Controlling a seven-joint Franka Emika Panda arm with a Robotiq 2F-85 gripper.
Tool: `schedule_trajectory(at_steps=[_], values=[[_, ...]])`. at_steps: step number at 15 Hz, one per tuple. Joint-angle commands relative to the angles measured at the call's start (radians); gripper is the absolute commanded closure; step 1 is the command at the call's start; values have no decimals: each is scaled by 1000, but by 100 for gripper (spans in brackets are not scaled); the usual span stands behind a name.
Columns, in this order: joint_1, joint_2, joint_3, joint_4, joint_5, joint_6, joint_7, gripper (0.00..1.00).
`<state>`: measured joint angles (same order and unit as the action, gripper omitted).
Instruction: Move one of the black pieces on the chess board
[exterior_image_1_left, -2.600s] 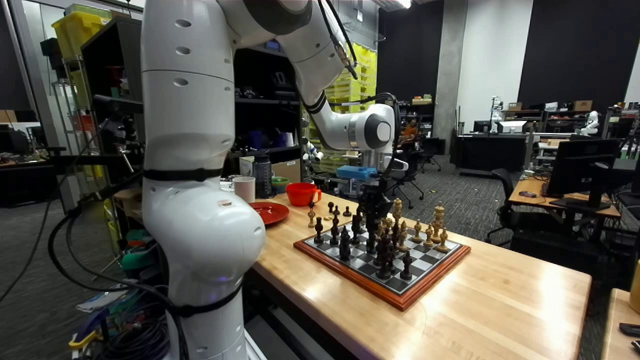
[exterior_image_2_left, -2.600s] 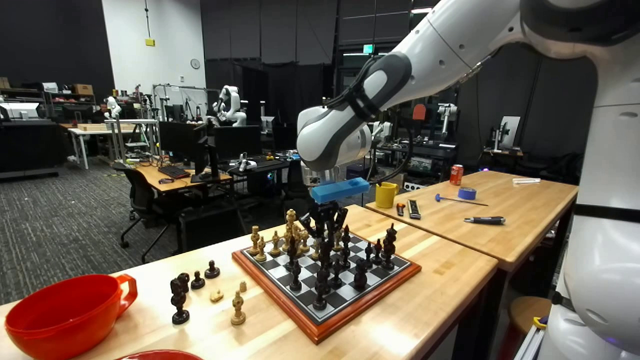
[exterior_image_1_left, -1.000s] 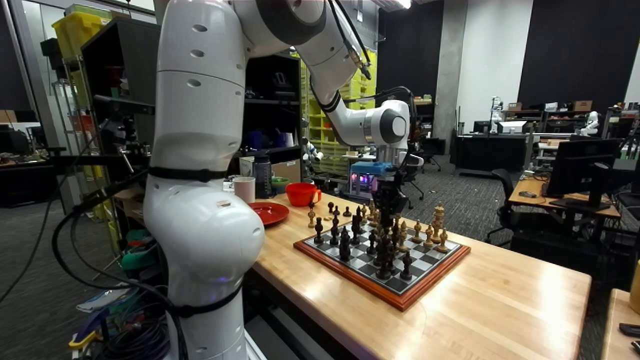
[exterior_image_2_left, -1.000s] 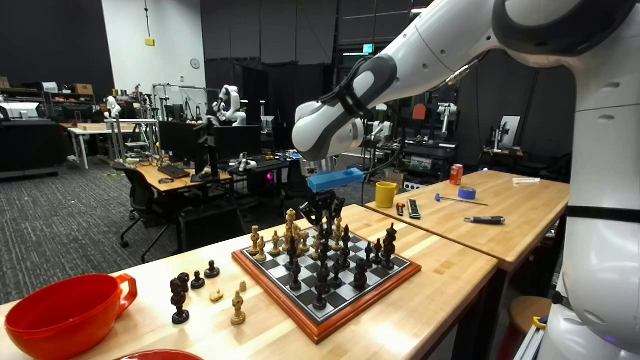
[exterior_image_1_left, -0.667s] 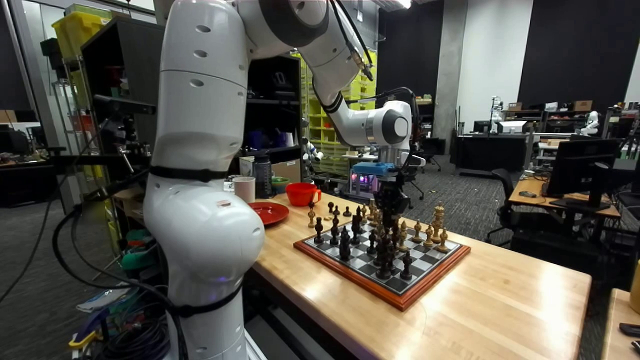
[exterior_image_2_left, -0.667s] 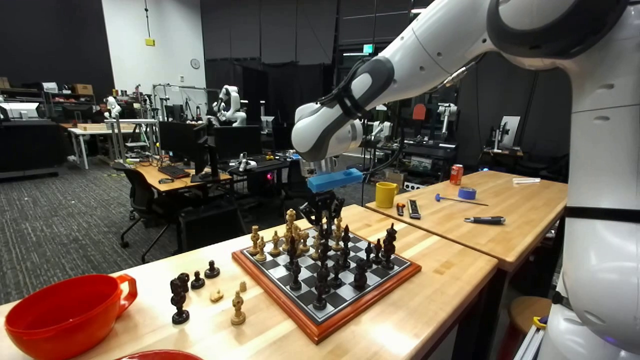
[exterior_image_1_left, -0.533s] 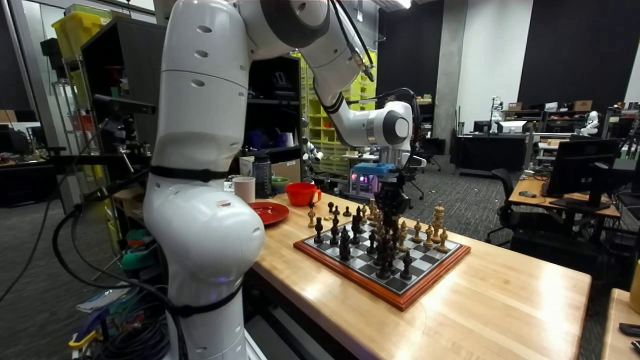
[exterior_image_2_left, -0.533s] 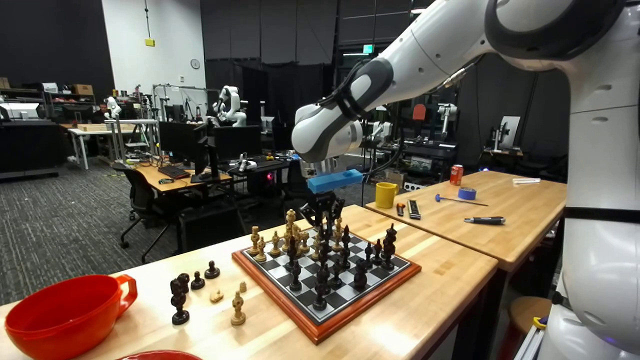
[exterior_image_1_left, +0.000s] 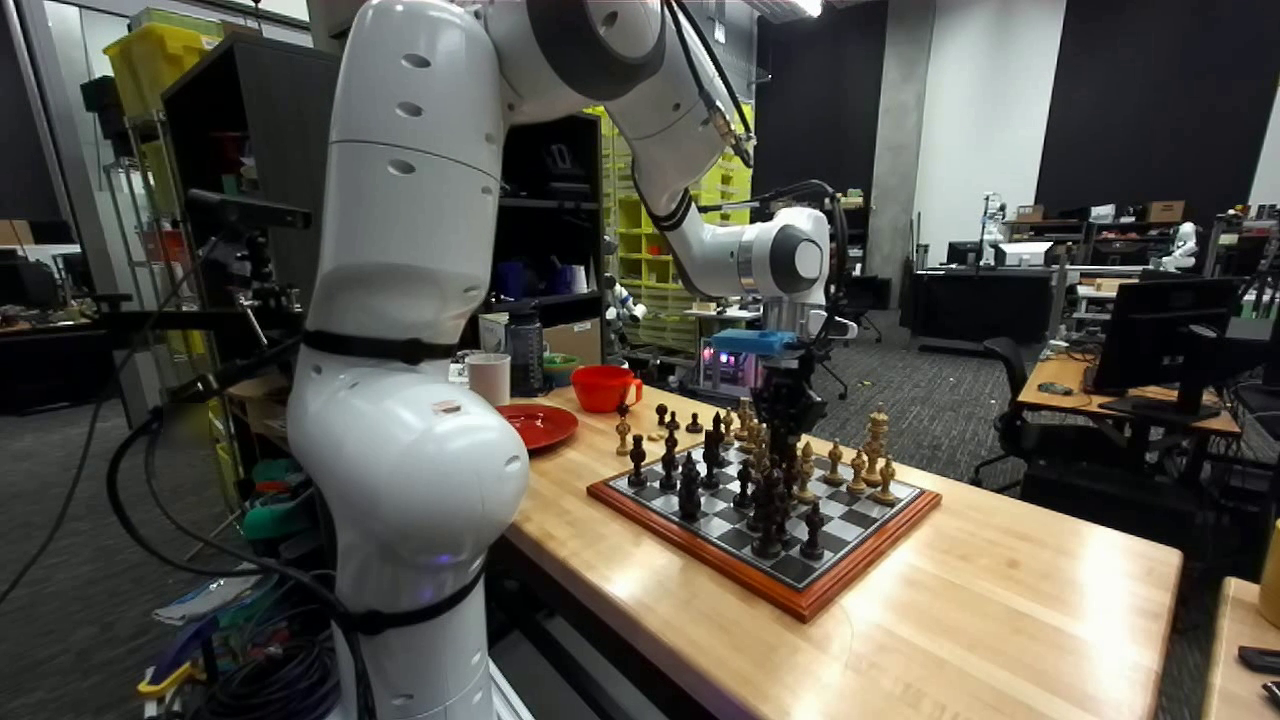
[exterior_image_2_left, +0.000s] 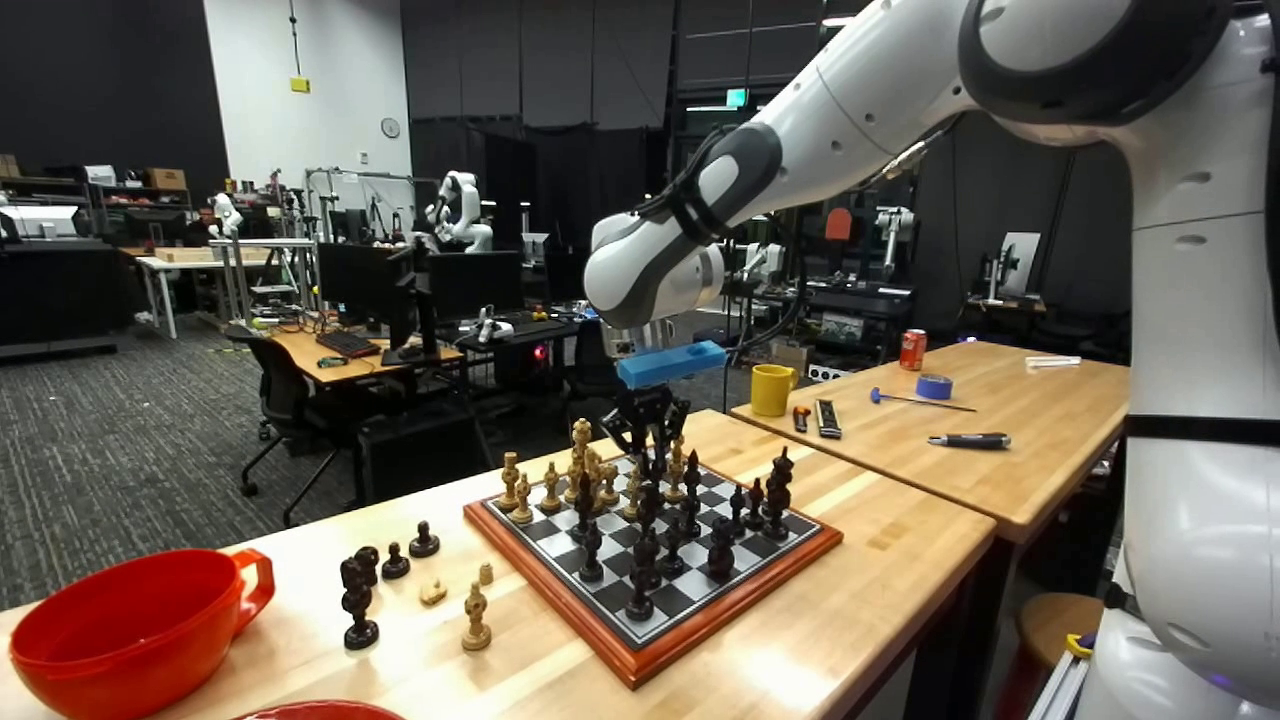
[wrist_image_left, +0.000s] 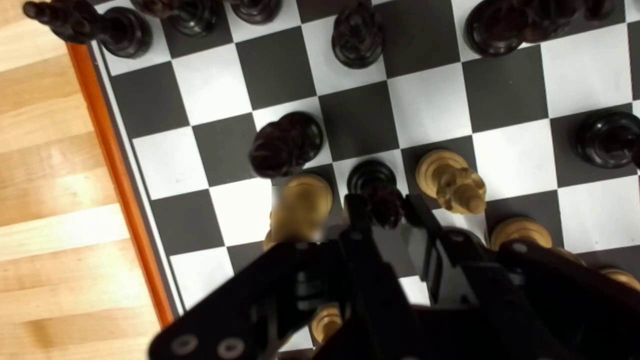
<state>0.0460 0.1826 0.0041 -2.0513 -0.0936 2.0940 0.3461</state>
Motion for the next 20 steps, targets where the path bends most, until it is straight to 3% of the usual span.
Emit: schedule_trajectory(at_steps=[1, 3, 4, 10, 11, 14, 16, 17, 20], values=[[3, 4, -5, 18, -12, -10, -20, 65], [4, 5, -4, 21, -12, -13, -22, 41], [4, 5, -3, 24, -11, -16, -24, 35], [9, 0, -2, 34, -19, -20, -23, 68], [9, -1, -2, 36, -20, -20, -23, 71], [13, -10, -2, 35, -28, -21, -20, 66], [17, -33, 0, 25, -40, -16, -24, 53], [21, -49, 2, 16, -50, -17, -26, 40], [29, -139, 20, -39, -49, -14, -74, 23]])
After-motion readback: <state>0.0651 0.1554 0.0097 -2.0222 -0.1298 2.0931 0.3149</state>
